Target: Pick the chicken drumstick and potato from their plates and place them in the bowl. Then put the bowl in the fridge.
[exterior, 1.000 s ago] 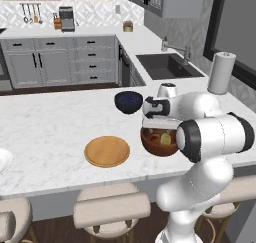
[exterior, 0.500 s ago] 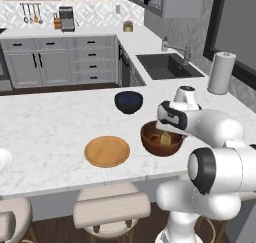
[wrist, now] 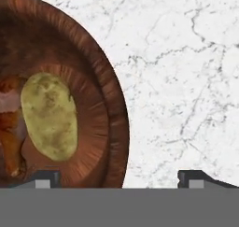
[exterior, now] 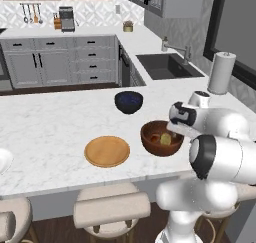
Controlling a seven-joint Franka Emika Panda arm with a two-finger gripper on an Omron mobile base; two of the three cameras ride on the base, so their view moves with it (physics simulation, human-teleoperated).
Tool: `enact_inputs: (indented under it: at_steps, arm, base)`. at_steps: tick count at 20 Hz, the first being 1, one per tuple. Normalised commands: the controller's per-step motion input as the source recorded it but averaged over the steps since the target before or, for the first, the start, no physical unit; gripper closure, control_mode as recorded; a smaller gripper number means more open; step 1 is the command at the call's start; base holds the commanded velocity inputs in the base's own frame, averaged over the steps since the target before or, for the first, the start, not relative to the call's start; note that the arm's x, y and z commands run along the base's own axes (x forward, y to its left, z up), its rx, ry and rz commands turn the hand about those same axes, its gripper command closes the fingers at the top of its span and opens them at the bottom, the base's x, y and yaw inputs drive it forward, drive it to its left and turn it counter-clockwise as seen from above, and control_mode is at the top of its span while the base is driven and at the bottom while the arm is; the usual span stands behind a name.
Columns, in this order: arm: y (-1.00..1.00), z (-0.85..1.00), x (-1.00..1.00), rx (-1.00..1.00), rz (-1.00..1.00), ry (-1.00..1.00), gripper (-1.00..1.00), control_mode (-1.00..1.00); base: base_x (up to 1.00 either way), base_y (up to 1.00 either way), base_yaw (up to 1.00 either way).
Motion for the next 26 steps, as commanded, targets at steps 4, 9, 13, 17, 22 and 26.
enact_inputs:
  at_steps: [4,9,13,17,22,26]
  arm:
    - [-0.05,-0.44,0.24,0.11,0.00,0.08,-1.00,-1.00]
    - [0.18,-0.31,0.33,0.00,0.00,0.07,-1.00,-1.00]
    - [0.43,-0.26,0.13,0.00,0.00,0.04,1.00,-1.00]
    - [0.45,-0.26,0.00,0.00,0.00,0.03,1.00,-1.00]
    - [0.20,0.18,-0.61,0.00,-0.09,-0.10,1.00,-1.00]
    - [-0.19,1.00,-1.00,0.08,-0.26,-0.01,1.00,-1.00]
  base:
    - [0.00,0.00,0.00]
    - [0.00,0.00,0.00]
    - [0.00,0.00,0.00]
    - [0.00,0.00,0.00]
    - [0.00,0.00,0.00]
    - [0.00,0.00,0.00]
